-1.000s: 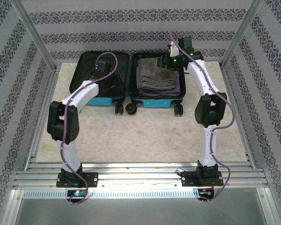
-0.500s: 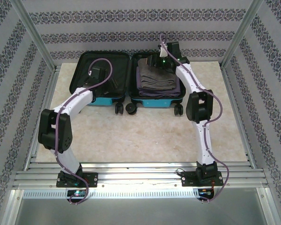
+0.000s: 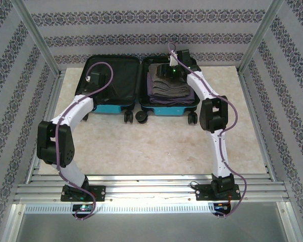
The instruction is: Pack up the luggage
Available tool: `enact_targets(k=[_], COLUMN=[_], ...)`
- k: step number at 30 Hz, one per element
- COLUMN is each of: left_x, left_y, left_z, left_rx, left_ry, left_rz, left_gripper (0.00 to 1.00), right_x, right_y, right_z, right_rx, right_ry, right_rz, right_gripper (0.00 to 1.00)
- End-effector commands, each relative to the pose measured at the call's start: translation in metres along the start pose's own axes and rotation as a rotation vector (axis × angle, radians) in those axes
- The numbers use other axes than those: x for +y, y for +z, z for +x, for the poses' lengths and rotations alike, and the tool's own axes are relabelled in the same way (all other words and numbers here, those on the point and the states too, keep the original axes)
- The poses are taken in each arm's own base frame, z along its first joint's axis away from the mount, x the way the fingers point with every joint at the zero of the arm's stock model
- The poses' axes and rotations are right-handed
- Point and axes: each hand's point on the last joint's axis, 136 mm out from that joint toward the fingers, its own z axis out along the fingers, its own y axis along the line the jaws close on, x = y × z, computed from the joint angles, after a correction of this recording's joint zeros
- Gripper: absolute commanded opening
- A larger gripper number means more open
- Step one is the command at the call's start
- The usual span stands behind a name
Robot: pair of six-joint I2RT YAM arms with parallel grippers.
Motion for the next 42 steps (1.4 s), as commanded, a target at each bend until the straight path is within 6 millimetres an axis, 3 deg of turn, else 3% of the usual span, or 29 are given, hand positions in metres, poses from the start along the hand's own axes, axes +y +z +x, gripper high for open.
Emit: enact_targets(k=[1, 7, 12, 15, 21, 27, 31, 42], left_x=[0.025, 0.072, 0.097, 0.113, 0.133, 0.145, 0.146, 0.143], left_y=[-0.016, -0.013, -0.008, -0.002, 0.021, 0.032, 0.039, 0.047], left_z=[-0.028, -0.062, -0.082, -0.088, -0.084, -0.076, -0.071, -0.06], left_rx=[-0.059, -0.125, -0.182, -0.192, -0.138, -0.104, -0.08, -0.044], left_ry=[0.015, -0.061, -0.084, -0.094, -0.112, -0.104, -0.103, -0.104], left_rz=[-0.073, -0.15, -0.157, -0.182, -0.189, -0.233, -0.232, -0.2], left_gripper=[0.7, 0.7, 0.7, 0.69, 0.65, 0.63, 0.59, 0.29], right_x=[0.042, 0.065, 0.057, 0.04, -0.019, -0.062, -0.084, -0.125], right_y=[-0.041, -0.087, -0.124, -0.147, -0.183, -0.195, -0.19, -0.172], right_z=[-0.029, -0.042, -0.036, -0.025, 0.007, 0.037, 0.052, 0.076], right_rx=[-0.072, -0.125, -0.148, -0.172, -0.148, -0.09, -0.043, 0.03], right_ry=[-0.097, -0.15, -0.133, -0.1, 0.026, 0.136, 0.171, 0.214], right_rz=[-0.025, -0.017, 0.02, 0.064, 0.189, 0.29, 0.363, 0.482], right_gripper=[0.55, 0.56, 0.56, 0.56, 0.56, 0.55, 0.54, 0.5])
